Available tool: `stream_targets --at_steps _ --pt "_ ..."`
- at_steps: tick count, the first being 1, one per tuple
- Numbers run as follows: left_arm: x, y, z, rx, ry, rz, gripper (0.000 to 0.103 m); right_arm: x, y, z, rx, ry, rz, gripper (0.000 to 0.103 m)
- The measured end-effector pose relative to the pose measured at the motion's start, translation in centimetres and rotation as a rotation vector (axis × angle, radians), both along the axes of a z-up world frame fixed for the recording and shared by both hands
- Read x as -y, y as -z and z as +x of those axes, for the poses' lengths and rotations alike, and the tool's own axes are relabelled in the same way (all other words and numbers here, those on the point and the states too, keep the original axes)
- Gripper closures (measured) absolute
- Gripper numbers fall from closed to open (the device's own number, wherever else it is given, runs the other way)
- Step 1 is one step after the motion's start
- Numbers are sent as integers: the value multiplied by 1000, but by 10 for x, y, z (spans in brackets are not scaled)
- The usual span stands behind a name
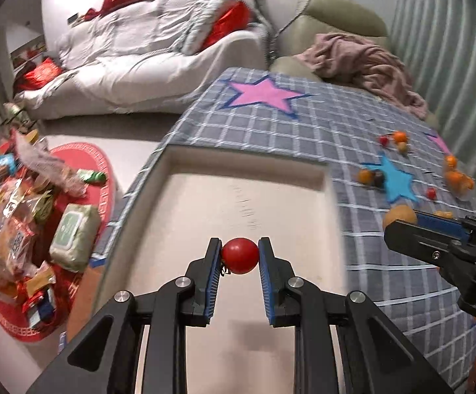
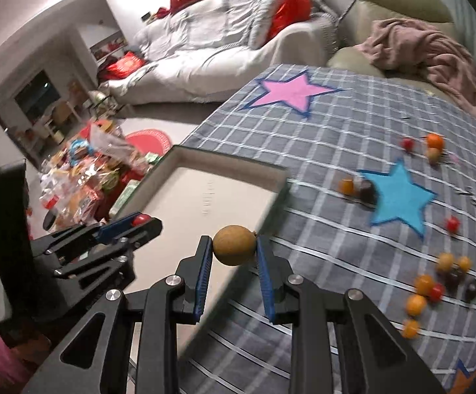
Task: Organize fruits
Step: 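Carry both fruits into the white tray and open both tools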
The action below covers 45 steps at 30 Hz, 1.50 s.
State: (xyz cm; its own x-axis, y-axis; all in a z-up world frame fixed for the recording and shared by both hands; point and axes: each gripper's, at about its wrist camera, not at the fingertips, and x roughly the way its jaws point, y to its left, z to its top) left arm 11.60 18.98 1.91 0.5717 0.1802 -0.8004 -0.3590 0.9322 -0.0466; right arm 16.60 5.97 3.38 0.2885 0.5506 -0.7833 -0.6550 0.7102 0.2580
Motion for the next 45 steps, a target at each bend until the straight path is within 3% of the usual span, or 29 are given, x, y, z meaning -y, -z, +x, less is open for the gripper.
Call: stream_targets --at_steps 9,19,22,23,24,26,27,29,31,34,36,45 --pt "-31 27 1 -68 -41 24 79 -53 39 7 -65 -42 -72 74" --pt "-32 45 1 -107 -24 10 78 -68 69 10 -117 -60 -153 73" --pt "-34 45 2 -112 -24 -3 77 -69 71 10 -121 -62 -152 63" --pt "-35 46 1 -116 -34 3 68 -69 70 10 -114 -57 -161 61" --pt "-38 45 1 -122 -54 11 48 -68 69 10 -110 -48 -166 60" --pt "-47 43 -4 -101 -108 2 26 -61 68 14 -140 -37 -123 53" --pt "-51 39 -8 -71 -127 -21 23 -58 65 16 -165 -32 -86 49" --pt "-55 36 -12 -51 -142 -31 23 -55 59 16 -167 -24 -50 27" --pt "-56 35 -14 -56 -139 -47 22 -56 52 13 -122 -4 -74 18" --pt "-49 33 -17 -62 -129 -22 22 -50 46 12 -129 2 -44 13" --pt "-45 31 -18 -60 -118 -16 22 -45 40 8 -107 11 -40 1" --pt "-9 13 -21 -52 -39 -10 22 3 14 2 -40 74 -40 0"
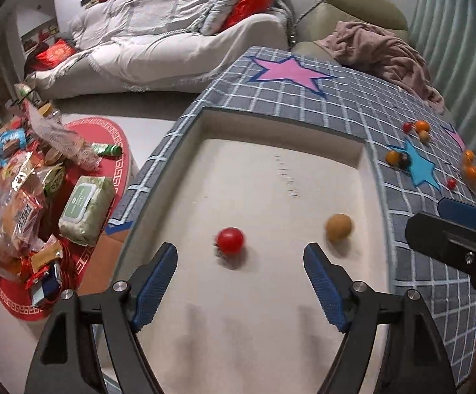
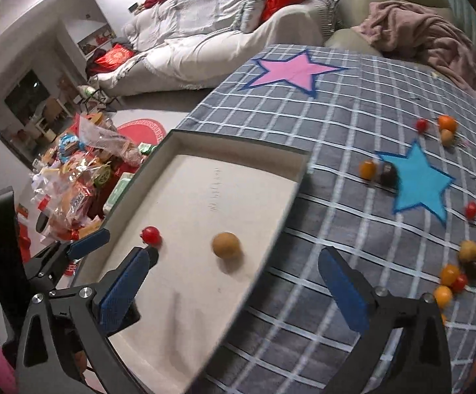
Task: Organize fruits
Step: 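Carry both fruits into the white tray and open both tools, then move both tools back over the remaining tomatoes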
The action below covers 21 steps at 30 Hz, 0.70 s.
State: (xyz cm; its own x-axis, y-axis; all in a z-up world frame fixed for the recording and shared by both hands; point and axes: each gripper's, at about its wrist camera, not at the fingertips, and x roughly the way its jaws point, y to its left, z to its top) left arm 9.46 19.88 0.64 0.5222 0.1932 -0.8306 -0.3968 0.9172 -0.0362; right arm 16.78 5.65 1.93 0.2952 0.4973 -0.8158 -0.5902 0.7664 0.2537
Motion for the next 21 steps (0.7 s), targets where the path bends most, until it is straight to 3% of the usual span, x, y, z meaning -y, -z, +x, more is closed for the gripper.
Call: stream_targets --at_steps 14,21 --pt "99 -26 17 7 195 42 22 122 -1 5 -4 168 -21 0" --pt "154 -18 30 -34 284 50 22 196 9 15 -16 289 -33 0"
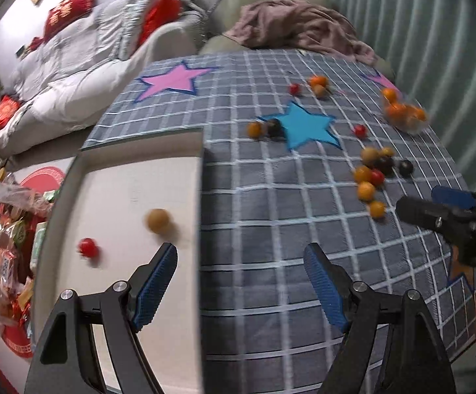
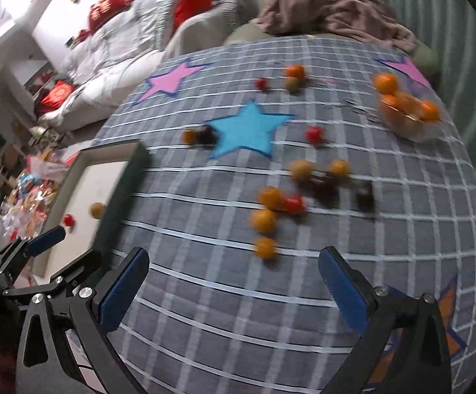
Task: Organize fruits
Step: 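Move both tools back over the remaining tomatoes, then grasp a yellow tomato with the left tool while the right tool grasps a dark purple tomato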
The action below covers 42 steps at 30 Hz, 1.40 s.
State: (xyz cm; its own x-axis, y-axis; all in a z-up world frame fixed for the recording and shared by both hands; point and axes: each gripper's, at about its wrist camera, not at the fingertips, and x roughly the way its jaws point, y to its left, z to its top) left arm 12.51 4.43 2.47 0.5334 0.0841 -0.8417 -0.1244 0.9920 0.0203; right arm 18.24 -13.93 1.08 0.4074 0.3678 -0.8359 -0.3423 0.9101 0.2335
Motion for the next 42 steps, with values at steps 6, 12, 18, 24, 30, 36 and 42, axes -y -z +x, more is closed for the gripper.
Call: stream_targets --at_steps 6,12,18,24,30,36,42 --pt "42 17 13 -47 52 12 22 48 14 8 -18 86 -14 0" --pt "74 32 27 -81 68 8 22 72 28 14 -22 115 -45 0" --pt "101 44 45 -97 72 11 22 81 37 26 -10 127 -69 0" --pt "115 50 60 -92 63 18 22 80 43 42 2 118 -75 0" --pt "120 54 72 -80 39 11 23 72 48 54 34 77 -110 0" --pt "124 57 78 -72 28 10 23 62 50 65 84 49 -130 10" --pt "128 55 79 -75 17 -30 41 50 48 74 118 16 -137 48"
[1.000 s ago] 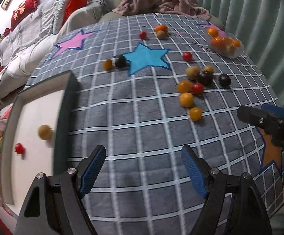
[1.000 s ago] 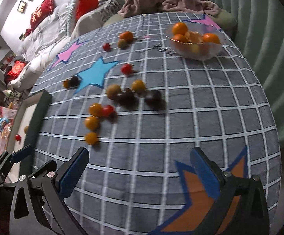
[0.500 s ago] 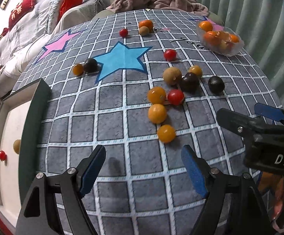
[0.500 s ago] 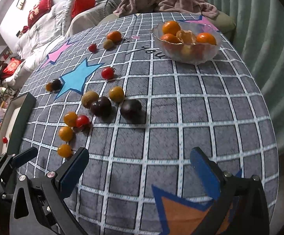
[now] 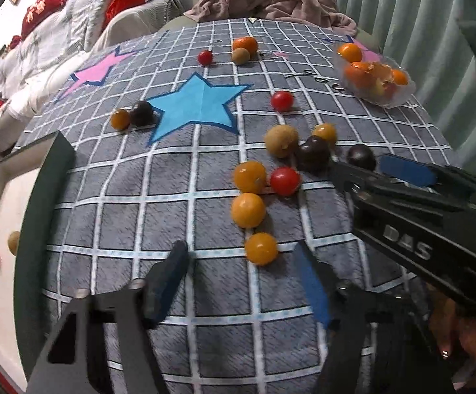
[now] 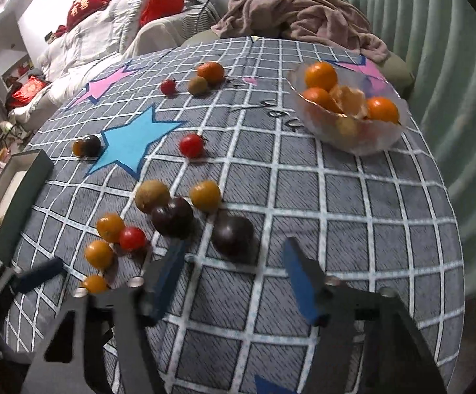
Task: Organize fruits
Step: 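Grasp a yellow tomato with the left tool while the right tool grasps a dark purple tomato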
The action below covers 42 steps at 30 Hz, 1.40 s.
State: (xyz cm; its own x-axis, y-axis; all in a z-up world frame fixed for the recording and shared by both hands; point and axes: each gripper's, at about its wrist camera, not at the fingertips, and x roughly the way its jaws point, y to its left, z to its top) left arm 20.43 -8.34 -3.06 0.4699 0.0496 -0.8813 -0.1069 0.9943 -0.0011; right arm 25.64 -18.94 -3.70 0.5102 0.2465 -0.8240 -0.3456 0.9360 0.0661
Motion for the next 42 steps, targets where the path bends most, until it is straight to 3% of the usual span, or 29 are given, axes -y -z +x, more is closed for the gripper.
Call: stream_targets --at_steps 2,4,6,21,30,42 --pt "4 -1 0 1 11 3 52 -1 0 1 3 -4 14 66" --pt "6 -2 -1 3 15 -7 63 1 0 1 -1 1 33 76" --pt "6 -3 -2 8 23 -8 83 7 0 -1 -4 12 60 76" --pt "-14 -4 -51 20 88 -3 83 45 0 -67 -47 57 173 75" --pt "-30 -5 -75 15 82 -17 83 44 -3 -102 -55 54 178 75" --pt "-53 -20 -97 53 60 -33 83 25 -15 -119 -53 33 162 75"
